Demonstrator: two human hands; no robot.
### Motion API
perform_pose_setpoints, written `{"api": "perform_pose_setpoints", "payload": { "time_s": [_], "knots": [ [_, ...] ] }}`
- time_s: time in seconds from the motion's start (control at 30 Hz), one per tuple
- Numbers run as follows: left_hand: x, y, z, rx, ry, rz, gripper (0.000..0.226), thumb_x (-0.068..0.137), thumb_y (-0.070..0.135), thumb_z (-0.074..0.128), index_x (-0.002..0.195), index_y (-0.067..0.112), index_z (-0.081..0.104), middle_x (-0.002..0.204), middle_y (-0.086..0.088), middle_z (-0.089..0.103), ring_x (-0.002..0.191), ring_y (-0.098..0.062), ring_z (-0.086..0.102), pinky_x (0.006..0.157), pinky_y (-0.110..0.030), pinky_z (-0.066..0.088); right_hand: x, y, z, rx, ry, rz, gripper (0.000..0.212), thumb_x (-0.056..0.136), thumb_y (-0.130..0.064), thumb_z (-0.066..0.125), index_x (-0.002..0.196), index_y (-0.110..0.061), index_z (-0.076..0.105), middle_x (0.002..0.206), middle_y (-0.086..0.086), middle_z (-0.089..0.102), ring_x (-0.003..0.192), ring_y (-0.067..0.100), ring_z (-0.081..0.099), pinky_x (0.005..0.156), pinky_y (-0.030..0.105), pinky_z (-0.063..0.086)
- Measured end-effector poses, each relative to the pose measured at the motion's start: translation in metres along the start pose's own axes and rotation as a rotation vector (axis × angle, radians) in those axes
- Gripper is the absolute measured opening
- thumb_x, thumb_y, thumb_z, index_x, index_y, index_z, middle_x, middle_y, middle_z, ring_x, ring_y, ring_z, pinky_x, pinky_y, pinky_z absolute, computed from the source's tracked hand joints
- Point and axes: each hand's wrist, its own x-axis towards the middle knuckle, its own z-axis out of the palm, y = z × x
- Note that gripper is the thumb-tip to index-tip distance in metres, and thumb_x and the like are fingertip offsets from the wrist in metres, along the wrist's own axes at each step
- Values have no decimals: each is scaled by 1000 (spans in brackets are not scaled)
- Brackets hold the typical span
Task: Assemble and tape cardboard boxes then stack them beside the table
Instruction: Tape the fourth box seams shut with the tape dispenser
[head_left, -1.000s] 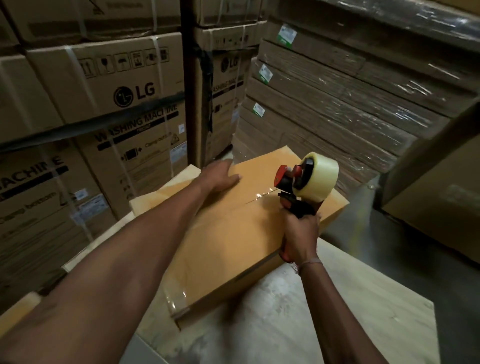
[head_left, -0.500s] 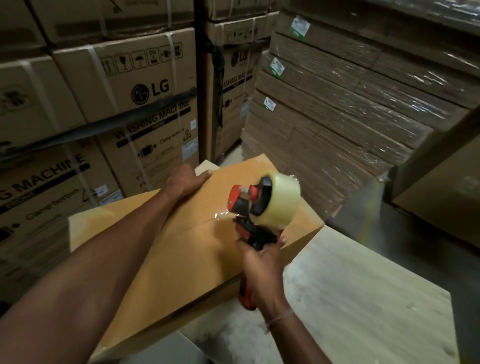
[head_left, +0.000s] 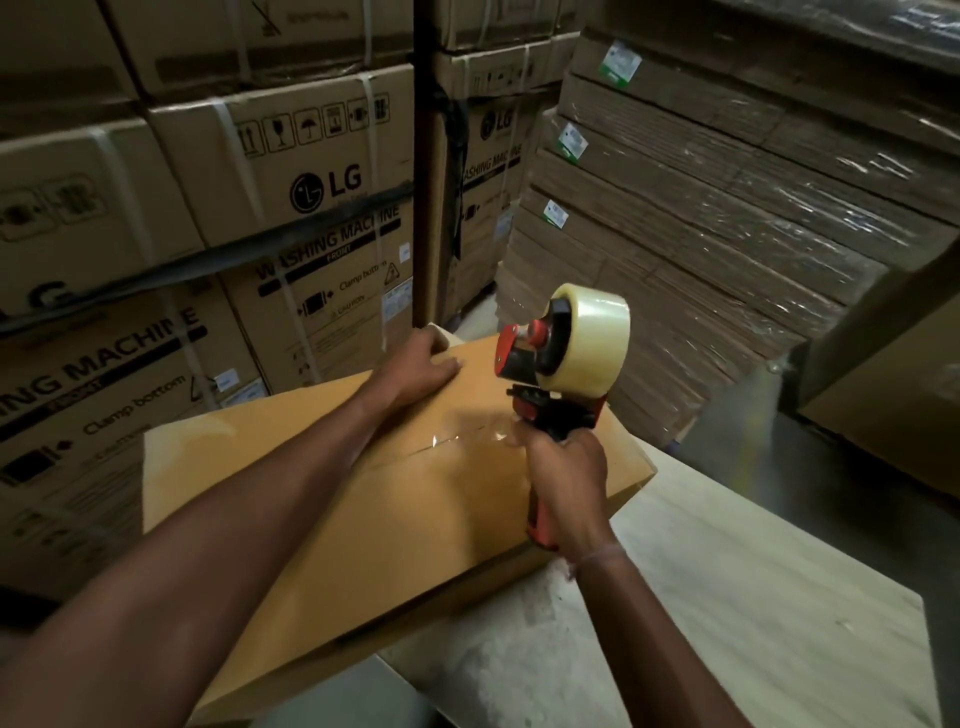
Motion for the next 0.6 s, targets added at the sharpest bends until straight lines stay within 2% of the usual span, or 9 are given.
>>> {"api": "perform_pose_setpoints", "payload": {
  "time_s": [0.1, 0.17, 0.23, 0.27, 0.3, 0.37, 0.43, 0.5, 0.6],
  "knots": [
    [8, 13, 19, 99, 6, 82, 48, 96, 43, 69, 136, 20, 56, 140, -4, 57, 127, -23, 56, 106, -45, 49, 26, -19, -4, 85, -60, 8, 18, 82, -25, 80, 98, -19, 76, 99, -3, 75, 100, 19, 65, 77, 36, 51],
    [13, 24, 31, 235, 17, 206, 52, 99, 43, 64, 144, 19, 51, 145, -7, 53, 133, -25, 51, 110, -43, 45, 49, -22, -13, 101, -65, 4, 18, 81, -19, 80, 99, -17, 77, 95, -3, 77, 95, 19, 68, 78, 38, 53],
    [16, 34, 46, 327, 32, 470, 45, 103, 43, 57, 140, 18, 54, 140, -7, 56, 129, -25, 51, 107, -44, 46, 72, -20, -25, 137, -60, -22, 23, 77, -25, 81, 98, -17, 79, 92, -1, 79, 93, 24, 72, 83, 46, 56],
    [16, 40, 55, 365, 23, 624, 41, 104, 42, 54, 135, 16, 57, 134, -7, 58, 124, -24, 53, 103, -45, 47, 83, -18, -33, 156, -48, -24, 26, 76, -29, 80, 98, -16, 79, 89, 1, 79, 88, 25, 73, 79, 48, 57],
    [18, 43, 65, 404, 4, 771, 38, 105, 41, 53, 131, 14, 59, 131, -8, 58, 120, -24, 54, 100, -44, 48, 94, -16, -42, 173, -27, -15, 26, 76, -30, 79, 97, -15, 77, 84, 1, 77, 81, 24, 71, 71, 46, 55],
    [20, 50, 84, 448, -67, 964, 40, 107, 39, 50, 132, 9, 59, 134, -11, 58, 122, -25, 54, 105, -40, 46, 113, -10, -58, 226, 5, 25, 15, 83, -23, 76, 96, -15, 74, 70, -2, 68, 65, 17, 60, 58, 34, 46],
    [27, 57, 98, 480, -153, 1016, 47, 110, 40, 45, 142, 8, 54, 146, -12, 54, 135, -25, 49, 115, -37, 39, 128, -7, -69, 297, 17, 93, 17, 85, -18, 76, 100, -15, 71, 66, -4, 64, 58, 13, 56, 51, 27, 42],
    [37, 58, 107, 514, -200, 1035, 50, 111, 42, 41, 149, 9, 50, 152, -12, 51, 143, -24, 44, 120, -37, 34, 138, -2, -72, 326, 15, 151, 21, 83, -21, 78, 101, -15, 69, 69, -3, 64, 57, 12, 58, 48, 25, 43],
    [56, 62, 115, 518, -271, 1041, 44, 113, 42, 37, 142, 14, 56, 142, -7, 59, 135, -21, 49, 119, -36, 35, 143, 2, -68, 332, 40, 193, 36, 72, -33, 80, 101, -12, 72, 75, 1, 66, 66, 18, 61, 60, 31, 49]
  ]
}}
